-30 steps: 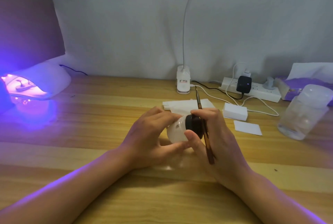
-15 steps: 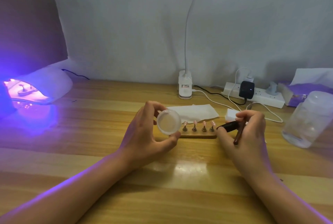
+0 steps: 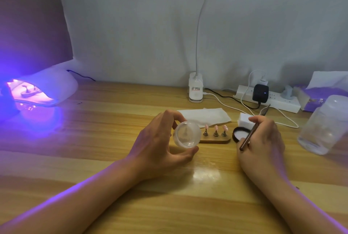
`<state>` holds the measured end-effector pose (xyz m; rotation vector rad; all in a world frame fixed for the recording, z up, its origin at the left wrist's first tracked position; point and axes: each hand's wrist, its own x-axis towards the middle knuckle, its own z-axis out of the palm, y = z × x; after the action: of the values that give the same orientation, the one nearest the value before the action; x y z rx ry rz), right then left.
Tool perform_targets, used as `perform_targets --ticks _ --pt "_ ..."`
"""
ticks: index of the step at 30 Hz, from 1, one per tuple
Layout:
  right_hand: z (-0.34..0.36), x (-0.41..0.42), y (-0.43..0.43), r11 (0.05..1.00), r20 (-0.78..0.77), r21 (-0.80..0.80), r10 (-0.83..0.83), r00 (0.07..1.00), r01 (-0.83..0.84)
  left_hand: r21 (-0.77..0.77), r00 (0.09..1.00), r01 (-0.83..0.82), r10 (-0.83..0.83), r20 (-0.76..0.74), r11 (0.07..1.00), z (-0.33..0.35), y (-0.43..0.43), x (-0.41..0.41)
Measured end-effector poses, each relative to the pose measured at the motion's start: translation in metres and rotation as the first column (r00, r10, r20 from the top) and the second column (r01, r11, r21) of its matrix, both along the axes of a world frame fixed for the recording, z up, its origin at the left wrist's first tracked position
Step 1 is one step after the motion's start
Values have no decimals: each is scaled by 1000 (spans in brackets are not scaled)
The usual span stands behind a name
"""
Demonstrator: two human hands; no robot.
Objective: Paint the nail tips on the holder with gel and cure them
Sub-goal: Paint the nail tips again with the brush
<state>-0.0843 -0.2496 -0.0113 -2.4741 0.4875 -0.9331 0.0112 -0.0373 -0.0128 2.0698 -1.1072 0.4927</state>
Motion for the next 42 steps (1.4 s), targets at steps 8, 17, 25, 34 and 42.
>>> perform_targets --ticks 8,17,25,34,42 --pt "9 -12 36 861 403 -354 492 771 -365 46 1000 1 -1 2 999 -1 0 -2" --pt "5 -17 46 820 417 -341 570 708 -459 96 1000 10 -9 -10 995 -1 0 -2" --pt "3 -11 45 836 331 -325 539 774 -443 124 998 30 -36 46 992 -1 -1 -3" --pt "1 -10 44 849 289 -308 514 808 -430 140 997 38 -46 54 989 -1 0 -4" --pt "0 -8 43 843 296 -273 532 793 -463 144 997 33 -43 63 989 -1 0 -4"
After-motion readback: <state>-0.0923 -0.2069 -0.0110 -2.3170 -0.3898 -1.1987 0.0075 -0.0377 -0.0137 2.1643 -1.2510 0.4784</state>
